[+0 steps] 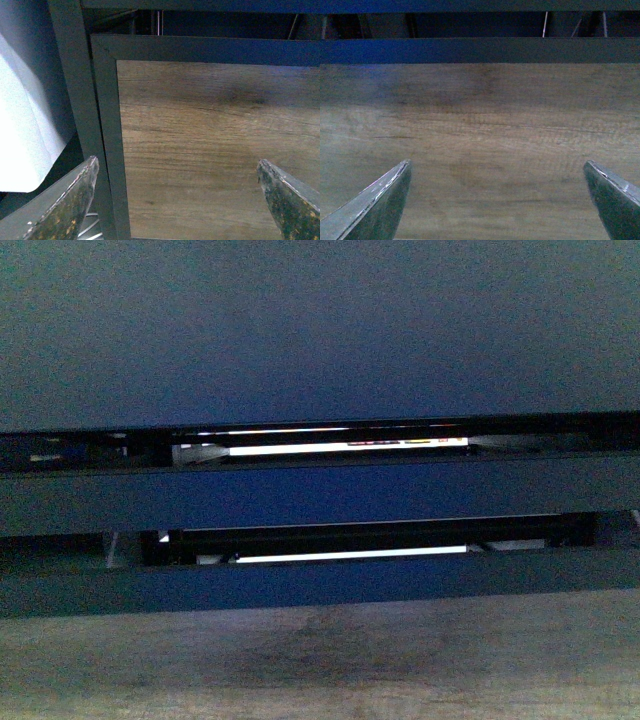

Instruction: Pick lemon from shelf

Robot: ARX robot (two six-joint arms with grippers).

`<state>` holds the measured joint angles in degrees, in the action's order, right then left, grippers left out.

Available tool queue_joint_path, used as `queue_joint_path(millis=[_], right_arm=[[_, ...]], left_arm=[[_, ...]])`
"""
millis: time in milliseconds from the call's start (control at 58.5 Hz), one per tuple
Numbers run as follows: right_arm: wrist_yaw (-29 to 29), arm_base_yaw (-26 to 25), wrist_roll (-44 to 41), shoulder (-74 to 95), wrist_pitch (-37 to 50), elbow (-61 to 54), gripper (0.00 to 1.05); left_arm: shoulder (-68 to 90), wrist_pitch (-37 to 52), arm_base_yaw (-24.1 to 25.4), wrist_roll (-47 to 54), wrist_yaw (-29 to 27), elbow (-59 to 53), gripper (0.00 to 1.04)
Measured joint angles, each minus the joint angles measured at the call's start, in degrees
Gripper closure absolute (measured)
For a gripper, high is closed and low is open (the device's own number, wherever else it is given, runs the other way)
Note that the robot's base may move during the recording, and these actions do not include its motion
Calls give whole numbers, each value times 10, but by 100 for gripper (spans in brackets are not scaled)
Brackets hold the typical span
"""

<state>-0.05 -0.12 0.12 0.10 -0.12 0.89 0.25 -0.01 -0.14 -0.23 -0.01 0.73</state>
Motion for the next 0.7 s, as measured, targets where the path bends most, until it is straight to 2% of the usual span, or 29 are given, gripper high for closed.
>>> queue_joint_path(millis=[701], right_arm=[[0, 0, 0, 0, 0, 0, 2]], left_arm=[[0, 0, 0, 0, 0, 0, 8]])
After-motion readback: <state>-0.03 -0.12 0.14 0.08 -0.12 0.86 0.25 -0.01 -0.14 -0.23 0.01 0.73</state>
